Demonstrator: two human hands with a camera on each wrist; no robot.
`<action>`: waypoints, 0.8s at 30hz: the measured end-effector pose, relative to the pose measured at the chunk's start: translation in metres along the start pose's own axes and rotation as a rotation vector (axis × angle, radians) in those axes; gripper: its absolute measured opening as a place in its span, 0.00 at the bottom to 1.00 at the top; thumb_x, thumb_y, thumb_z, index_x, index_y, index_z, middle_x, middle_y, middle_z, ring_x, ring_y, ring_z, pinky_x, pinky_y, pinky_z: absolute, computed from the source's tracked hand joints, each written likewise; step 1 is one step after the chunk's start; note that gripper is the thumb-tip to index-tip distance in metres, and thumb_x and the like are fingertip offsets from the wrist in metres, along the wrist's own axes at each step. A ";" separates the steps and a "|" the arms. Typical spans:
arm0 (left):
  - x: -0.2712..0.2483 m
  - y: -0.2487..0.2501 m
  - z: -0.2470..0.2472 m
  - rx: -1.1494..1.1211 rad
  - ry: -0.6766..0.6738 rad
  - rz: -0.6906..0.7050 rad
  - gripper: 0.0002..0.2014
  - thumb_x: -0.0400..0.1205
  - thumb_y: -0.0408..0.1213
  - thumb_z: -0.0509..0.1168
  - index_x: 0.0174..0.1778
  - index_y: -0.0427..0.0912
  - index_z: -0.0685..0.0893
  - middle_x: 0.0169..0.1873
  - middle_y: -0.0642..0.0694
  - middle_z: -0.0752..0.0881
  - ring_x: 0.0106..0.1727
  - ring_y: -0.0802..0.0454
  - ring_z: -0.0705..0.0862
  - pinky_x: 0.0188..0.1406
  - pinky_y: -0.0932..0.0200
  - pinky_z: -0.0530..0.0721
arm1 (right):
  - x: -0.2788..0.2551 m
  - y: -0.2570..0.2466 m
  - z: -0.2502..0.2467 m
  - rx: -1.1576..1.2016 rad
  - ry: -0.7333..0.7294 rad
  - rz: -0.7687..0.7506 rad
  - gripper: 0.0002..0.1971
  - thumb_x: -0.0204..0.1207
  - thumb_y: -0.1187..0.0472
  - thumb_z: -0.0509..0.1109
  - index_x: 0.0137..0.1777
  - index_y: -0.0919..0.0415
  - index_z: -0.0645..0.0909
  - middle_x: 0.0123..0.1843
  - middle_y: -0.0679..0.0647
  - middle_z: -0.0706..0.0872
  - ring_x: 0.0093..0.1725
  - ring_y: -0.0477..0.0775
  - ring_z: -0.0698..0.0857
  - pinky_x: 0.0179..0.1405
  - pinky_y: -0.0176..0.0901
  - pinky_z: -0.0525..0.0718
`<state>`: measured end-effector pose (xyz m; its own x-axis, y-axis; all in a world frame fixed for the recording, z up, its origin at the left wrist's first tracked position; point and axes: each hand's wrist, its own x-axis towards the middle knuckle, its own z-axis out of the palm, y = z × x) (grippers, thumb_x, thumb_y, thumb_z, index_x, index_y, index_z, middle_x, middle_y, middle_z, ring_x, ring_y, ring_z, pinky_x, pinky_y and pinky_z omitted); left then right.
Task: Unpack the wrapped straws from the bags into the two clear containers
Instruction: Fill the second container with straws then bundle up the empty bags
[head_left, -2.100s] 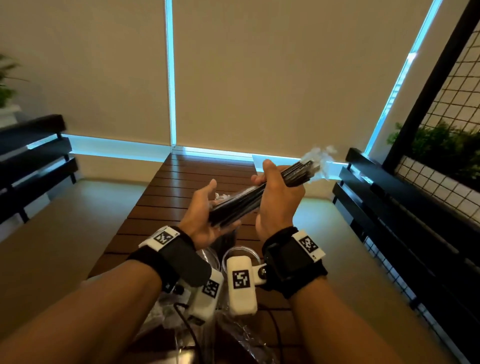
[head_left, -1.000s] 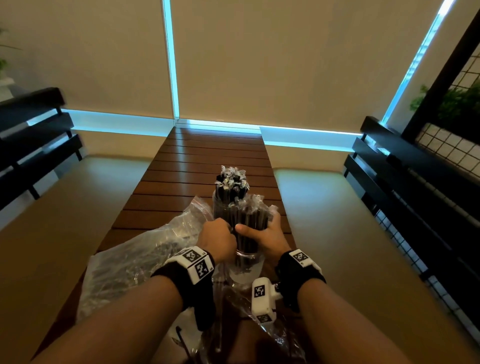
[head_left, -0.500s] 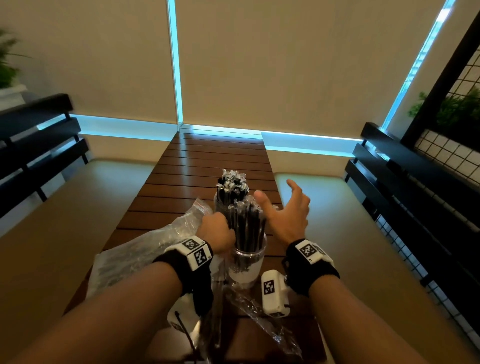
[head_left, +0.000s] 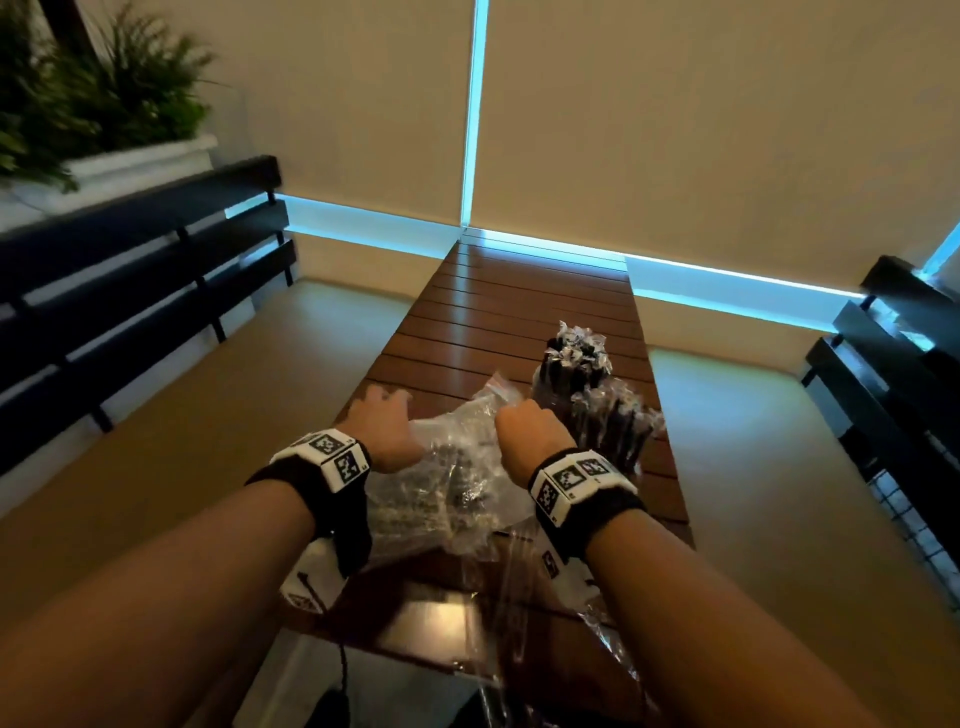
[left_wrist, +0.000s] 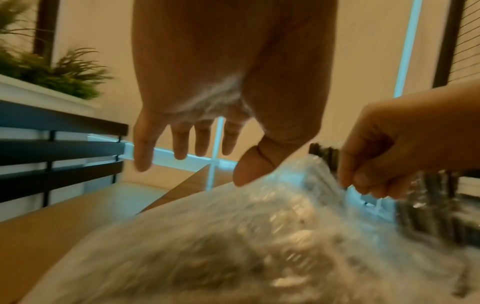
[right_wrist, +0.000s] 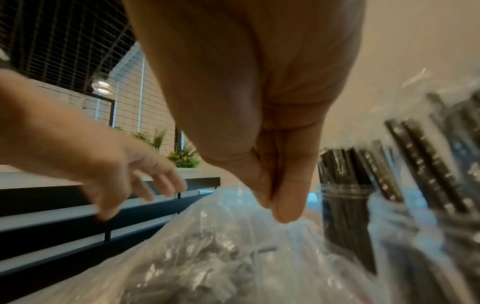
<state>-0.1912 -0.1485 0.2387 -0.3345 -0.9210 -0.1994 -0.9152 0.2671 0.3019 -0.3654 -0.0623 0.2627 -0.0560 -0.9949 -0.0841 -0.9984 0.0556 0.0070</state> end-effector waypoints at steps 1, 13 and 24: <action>0.002 -0.014 0.007 0.017 -0.076 -0.050 0.48 0.65 0.58 0.68 0.82 0.46 0.64 0.77 0.36 0.68 0.74 0.32 0.72 0.72 0.38 0.76 | 0.005 -0.003 0.003 0.017 -0.010 0.037 0.10 0.82 0.72 0.61 0.61 0.69 0.79 0.63 0.68 0.81 0.61 0.70 0.84 0.54 0.54 0.82; 0.025 -0.067 0.060 -0.093 -0.361 -0.079 0.45 0.80 0.38 0.67 0.87 0.45 0.43 0.84 0.34 0.49 0.79 0.31 0.68 0.74 0.47 0.75 | 0.038 -0.004 0.035 1.142 -0.209 0.265 0.13 0.78 0.81 0.58 0.44 0.69 0.82 0.37 0.59 0.85 0.27 0.50 0.83 0.26 0.37 0.86; 0.020 -0.078 0.074 -0.099 -0.333 -0.053 0.50 0.74 0.35 0.70 0.87 0.50 0.45 0.82 0.37 0.52 0.74 0.32 0.74 0.67 0.48 0.82 | 0.064 -0.017 0.042 0.266 -0.306 -0.147 0.04 0.69 0.61 0.74 0.37 0.61 0.84 0.40 0.55 0.88 0.40 0.54 0.85 0.44 0.47 0.88</action>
<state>-0.1433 -0.1665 0.1423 -0.3573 -0.7856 -0.5052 -0.9124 0.1777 0.3688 -0.3517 -0.1237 0.2156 0.1286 -0.9250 -0.3574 -0.9595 -0.0250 -0.2805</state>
